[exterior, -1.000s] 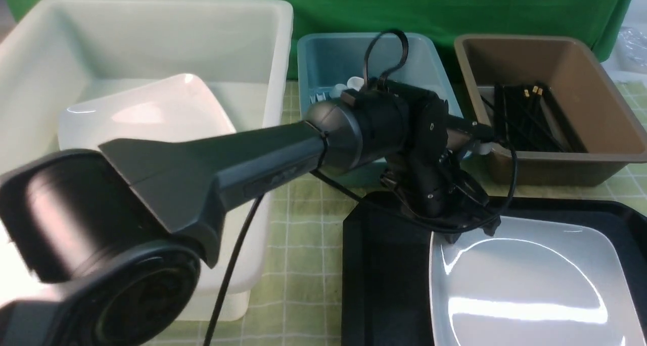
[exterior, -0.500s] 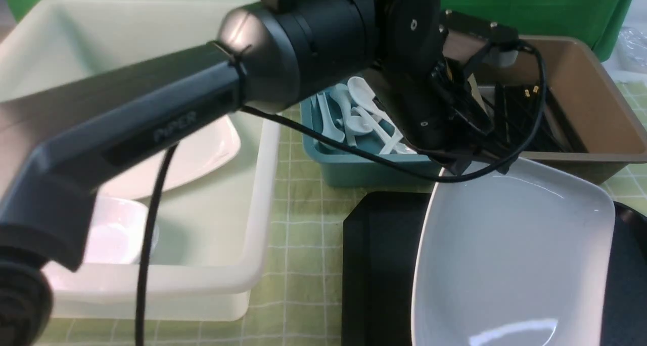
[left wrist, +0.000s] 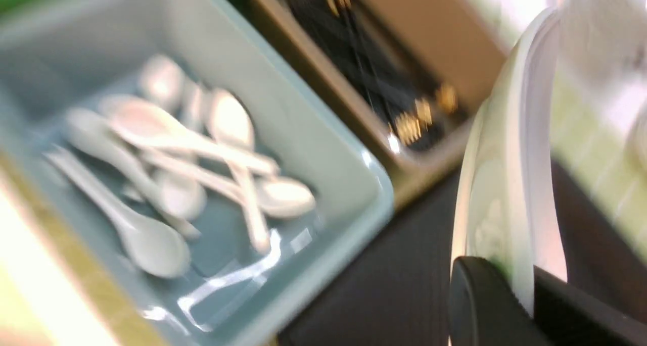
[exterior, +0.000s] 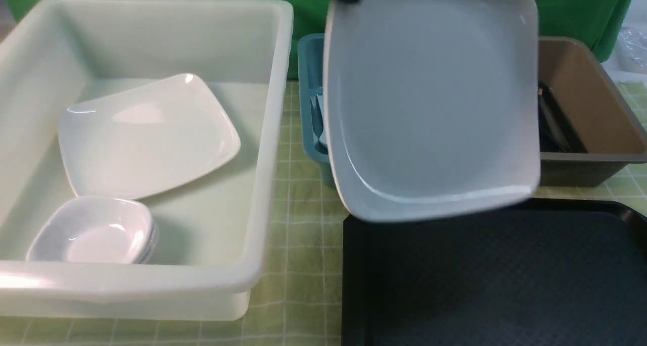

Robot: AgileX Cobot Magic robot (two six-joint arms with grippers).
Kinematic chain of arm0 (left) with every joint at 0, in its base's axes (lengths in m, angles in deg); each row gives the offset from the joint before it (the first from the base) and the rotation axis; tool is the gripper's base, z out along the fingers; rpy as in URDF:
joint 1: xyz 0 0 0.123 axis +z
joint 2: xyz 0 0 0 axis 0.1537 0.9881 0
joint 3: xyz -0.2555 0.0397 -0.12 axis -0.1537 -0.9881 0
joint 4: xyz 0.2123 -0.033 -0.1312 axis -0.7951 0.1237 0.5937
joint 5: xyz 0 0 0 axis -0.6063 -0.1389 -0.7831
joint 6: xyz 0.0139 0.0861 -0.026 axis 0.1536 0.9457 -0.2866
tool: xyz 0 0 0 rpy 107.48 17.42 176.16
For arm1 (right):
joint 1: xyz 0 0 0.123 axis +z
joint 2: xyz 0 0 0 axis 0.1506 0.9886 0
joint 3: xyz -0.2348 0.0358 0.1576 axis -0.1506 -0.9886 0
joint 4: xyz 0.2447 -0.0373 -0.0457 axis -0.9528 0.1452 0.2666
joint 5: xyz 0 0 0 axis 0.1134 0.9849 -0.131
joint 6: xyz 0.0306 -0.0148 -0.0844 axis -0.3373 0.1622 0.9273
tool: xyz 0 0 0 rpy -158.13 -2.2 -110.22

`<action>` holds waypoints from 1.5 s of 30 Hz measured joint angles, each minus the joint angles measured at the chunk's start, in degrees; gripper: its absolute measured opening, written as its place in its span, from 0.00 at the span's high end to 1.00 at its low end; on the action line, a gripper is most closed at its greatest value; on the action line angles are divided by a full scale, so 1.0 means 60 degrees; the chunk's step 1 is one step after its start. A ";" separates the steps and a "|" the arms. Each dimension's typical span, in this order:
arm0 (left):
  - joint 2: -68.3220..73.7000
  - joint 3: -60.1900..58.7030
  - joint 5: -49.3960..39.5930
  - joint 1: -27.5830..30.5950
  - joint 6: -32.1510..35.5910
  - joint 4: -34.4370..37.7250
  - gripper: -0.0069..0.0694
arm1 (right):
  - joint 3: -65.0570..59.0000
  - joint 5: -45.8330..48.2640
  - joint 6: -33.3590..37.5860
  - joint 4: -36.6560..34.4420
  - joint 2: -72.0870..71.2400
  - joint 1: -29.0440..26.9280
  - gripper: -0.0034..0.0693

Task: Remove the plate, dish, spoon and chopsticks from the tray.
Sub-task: Use the left arm to put the plate into the large storage box on the left

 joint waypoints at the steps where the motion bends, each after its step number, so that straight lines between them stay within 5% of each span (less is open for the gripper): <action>1: -0.0182 0.0000 0.0000 0.0597 0.0110 0.0380 0.87 | 0.0268 -0.0010 0.0010 -0.0003 0.0167 0.0217 0.91; 6: -0.0590 -0.0069 0.0022 0.3628 0.0377 0.1677 0.87 | 0.2010 -0.0416 -0.1016 0.1281 0.1712 0.2791 0.91; 10: -0.0611 -0.1249 0.0763 0.5850 0.0516 0.2645 0.87 | 0.3775 -0.0649 -0.3421 0.4772 0.3320 0.5592 0.91; 16: -0.0572 -0.3778 0.2688 0.7318 0.1135 0.4153 0.87 | 0.5378 -0.1268 -0.5363 0.7137 0.4988 0.7699 0.91; 28: -0.0532 -0.7836 0.6211 0.7351 0.1366 0.6094 0.87 | 0.6806 -0.1485 -0.5739 0.7362 0.7023 0.8219 0.92; 39: -0.0296 -0.8205 0.6405 0.7314 0.1141 0.5831 0.84 | 0.6824 -0.1778 -0.5813 0.7417 0.7183 0.8219 0.92; 45: 0.0127 -0.8205 0.6094 0.7083 0.0105 0.4578 0.63 | 0.6824 -0.1867 -0.5824 0.7417 0.7183 0.8219 0.91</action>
